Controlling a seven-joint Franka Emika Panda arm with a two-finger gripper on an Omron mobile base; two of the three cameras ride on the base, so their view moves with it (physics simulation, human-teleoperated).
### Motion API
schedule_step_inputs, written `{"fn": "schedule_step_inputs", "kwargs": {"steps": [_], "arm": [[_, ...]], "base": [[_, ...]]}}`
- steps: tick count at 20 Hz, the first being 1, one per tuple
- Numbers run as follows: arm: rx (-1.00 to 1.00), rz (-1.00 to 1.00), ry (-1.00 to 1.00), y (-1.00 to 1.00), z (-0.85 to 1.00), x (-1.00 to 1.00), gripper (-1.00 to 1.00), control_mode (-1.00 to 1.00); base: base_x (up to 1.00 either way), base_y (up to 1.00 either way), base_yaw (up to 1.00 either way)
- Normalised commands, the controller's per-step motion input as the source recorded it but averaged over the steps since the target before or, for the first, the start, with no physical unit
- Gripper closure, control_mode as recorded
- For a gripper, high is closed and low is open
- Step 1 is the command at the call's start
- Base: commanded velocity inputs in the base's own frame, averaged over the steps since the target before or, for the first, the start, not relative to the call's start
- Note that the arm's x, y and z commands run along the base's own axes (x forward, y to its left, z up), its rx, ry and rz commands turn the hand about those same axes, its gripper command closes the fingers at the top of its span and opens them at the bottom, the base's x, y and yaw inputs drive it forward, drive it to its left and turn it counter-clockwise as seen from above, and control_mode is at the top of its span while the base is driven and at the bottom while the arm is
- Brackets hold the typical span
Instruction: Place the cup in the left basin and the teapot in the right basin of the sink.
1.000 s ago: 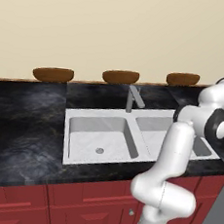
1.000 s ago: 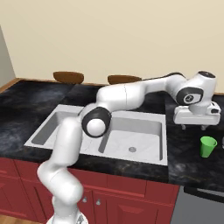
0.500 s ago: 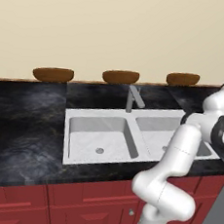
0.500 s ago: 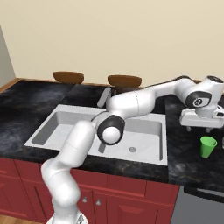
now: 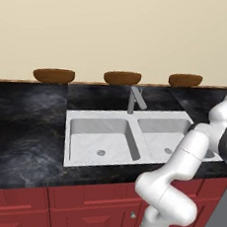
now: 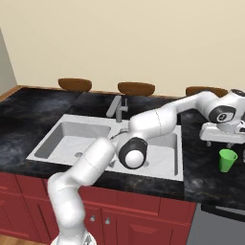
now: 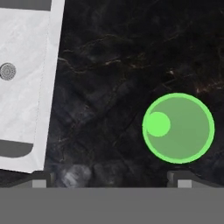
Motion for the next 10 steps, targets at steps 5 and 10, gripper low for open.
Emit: {"fn": "schedule_step_inputs", "kwargs": {"steps": [5, 10], "arm": [[0.00, 0.00, 0.00, -0.11, -0.19, 0.12, -1.00, -1.00], [0.00, 0.00, 0.00, -0.12, -0.11, 0.03, -1.00, -1.00]], "base": [[0.00, 0.00, 0.00], [0.00, 0.00, 0.00]]}}
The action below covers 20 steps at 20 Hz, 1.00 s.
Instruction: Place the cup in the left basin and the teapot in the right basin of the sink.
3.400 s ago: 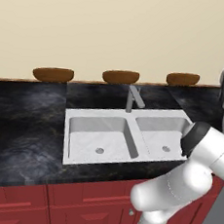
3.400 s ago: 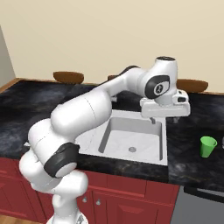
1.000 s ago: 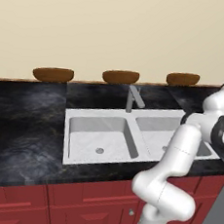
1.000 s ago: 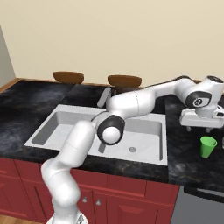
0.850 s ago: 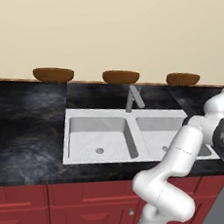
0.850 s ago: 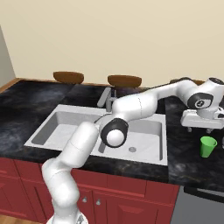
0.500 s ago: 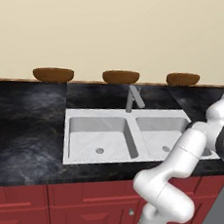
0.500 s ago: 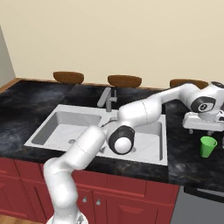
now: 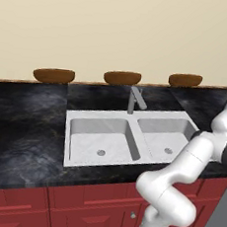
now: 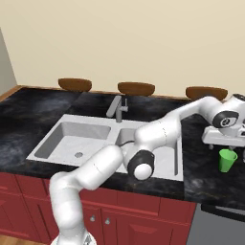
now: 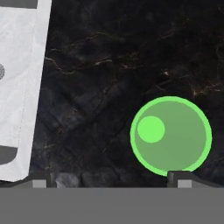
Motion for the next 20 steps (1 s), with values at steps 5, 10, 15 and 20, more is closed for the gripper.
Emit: {"fn": "schedule_step_inputs", "kwargs": {"steps": [5, 10, 15, 20], "arm": [[0.00, 0.00, 0.00, -0.04, -0.09, 0.00, -1.00, -1.00], [0.00, 0.00, 0.00, 0.00, -0.14, 0.00, -1.00, -1.00], [0.00, 0.00, 0.00, 0.00, -0.14, 0.00, -1.00, -1.00], [0.00, 0.00, -0.02, 0.00, -0.14, 0.02, -1.00, -1.00]], "base": [[0.00, 0.00, 0.00], [0.00, 0.00, 0.00], [0.00, 0.00, 0.00], [0.00, 0.00, 0.00]]}}
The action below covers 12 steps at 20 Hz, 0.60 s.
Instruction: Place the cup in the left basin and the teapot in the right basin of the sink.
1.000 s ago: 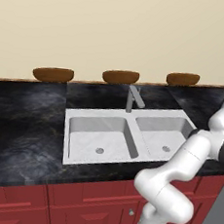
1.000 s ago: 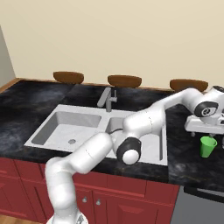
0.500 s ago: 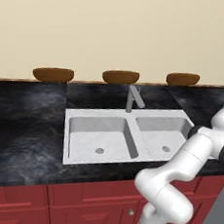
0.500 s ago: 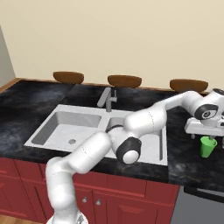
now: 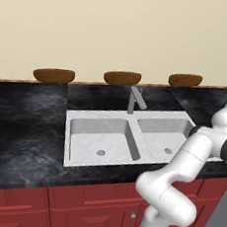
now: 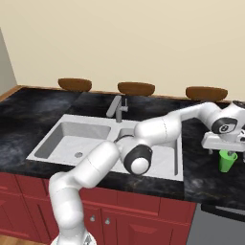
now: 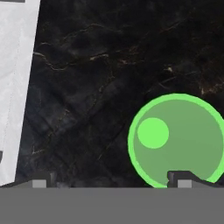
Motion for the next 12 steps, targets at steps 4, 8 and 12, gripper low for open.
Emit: {"fn": "schedule_step_inputs", "kwargs": {"steps": [4, 8, 12], "arm": [[0.00, 0.00, -0.04, 0.00, -0.09, 0.04, -1.00, -1.00], [0.00, 0.00, -0.07, 0.00, -0.07, 0.13, -1.00, -1.00], [0.00, 0.00, -0.09, 0.00, -0.07, 0.12, -1.00, -1.00]], "base": [[0.00, 0.00, 0.00], [0.00, 0.00, 0.00], [0.00, 0.00, 0.00]]}}
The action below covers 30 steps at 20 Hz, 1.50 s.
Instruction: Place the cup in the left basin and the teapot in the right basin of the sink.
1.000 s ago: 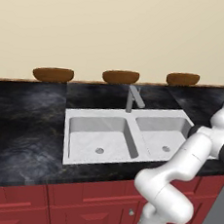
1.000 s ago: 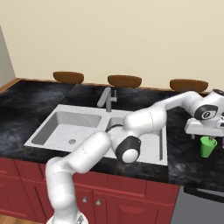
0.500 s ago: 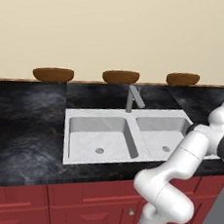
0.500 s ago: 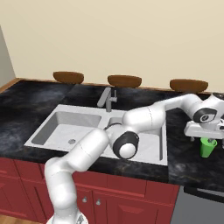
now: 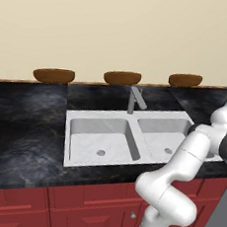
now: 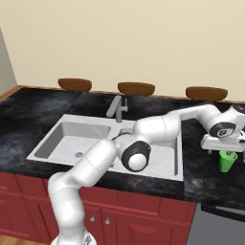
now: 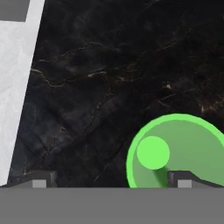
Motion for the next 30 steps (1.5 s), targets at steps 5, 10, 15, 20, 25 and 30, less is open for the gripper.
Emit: {"fn": "schedule_step_inputs", "kwargs": {"steps": [5, 10, 15, 20, 25, 30], "arm": [[0.00, 0.00, -0.10, 0.00, -0.08, 0.10, -1.00, -1.00], [0.00, 0.00, -0.12, 0.00, -0.13, 0.03, -1.00, -1.00], [-0.01, 0.00, -0.10, -0.03, -0.15, 0.00, -1.00, -1.00], [-0.02, 0.00, -0.02, -0.06, -0.12, 0.00, -1.00, -1.00], [-0.01, 0.00, 0.00, -0.03, -0.08, 0.01, -1.00, -1.00], [0.00, 0.00, 0.00, 0.00, -0.03, 0.10, -1.00, -1.00]], "base": [[0.00, 0.00, 0.00], [0.00, 0.00, 0.00], [0.00, 0.00, 0.00], [0.00, 0.00, 0.00], [0.00, 0.00, 0.00], [0.00, 0.00, 0.00]]}}
